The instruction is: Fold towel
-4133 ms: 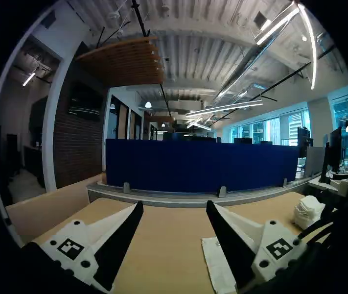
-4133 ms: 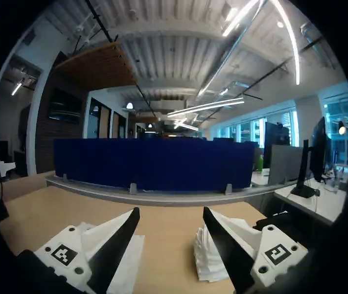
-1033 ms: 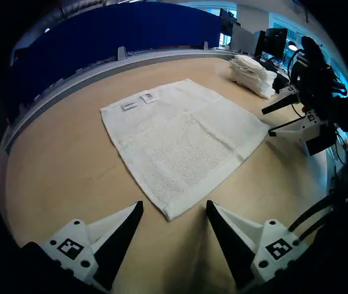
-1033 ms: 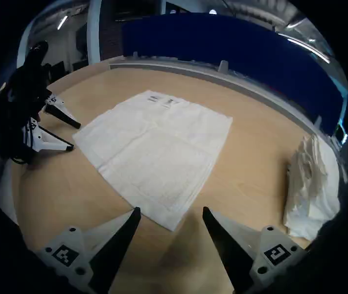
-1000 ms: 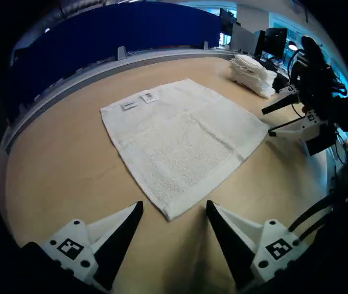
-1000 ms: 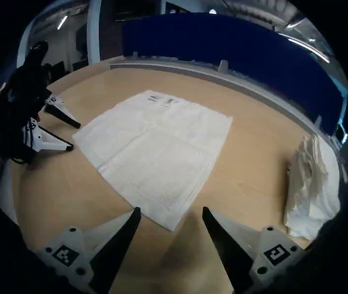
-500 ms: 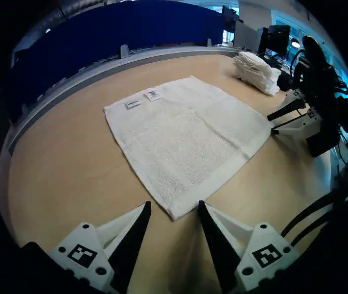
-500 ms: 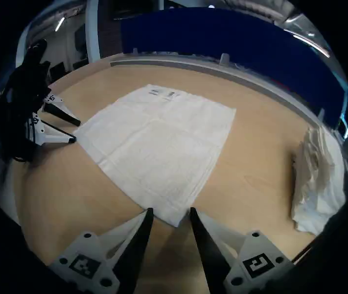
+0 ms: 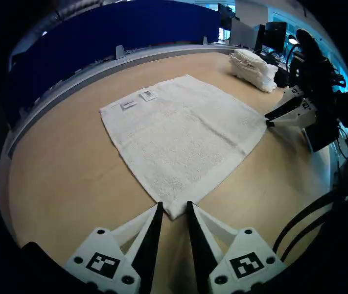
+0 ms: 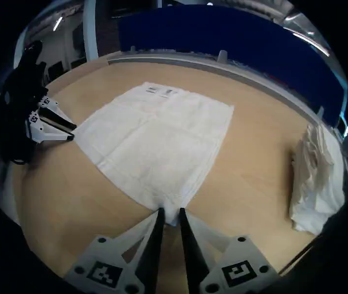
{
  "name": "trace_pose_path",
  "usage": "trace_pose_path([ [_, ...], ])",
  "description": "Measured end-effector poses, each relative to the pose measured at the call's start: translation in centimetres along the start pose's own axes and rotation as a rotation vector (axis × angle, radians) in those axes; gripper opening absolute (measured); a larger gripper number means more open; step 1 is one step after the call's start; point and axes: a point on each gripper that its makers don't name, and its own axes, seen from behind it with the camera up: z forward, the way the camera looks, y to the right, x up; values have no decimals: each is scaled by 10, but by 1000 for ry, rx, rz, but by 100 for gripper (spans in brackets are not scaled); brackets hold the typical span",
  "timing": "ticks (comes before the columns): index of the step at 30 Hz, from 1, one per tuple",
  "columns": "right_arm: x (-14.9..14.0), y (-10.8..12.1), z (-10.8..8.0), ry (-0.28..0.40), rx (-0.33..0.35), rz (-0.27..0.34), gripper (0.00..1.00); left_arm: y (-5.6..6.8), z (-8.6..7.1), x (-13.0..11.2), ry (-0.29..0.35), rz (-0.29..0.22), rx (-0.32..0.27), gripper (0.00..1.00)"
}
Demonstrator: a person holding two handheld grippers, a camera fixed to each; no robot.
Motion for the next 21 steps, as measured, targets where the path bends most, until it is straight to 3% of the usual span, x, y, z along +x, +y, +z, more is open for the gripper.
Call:
trace_pose_path([
  [10,3,-9,-2,-4,34,10,16,-4,0,1,-7,3,10,11],
  [21,17,-5,-9,20,23,26,16,-4,-11,17,25,-37,15,9],
])
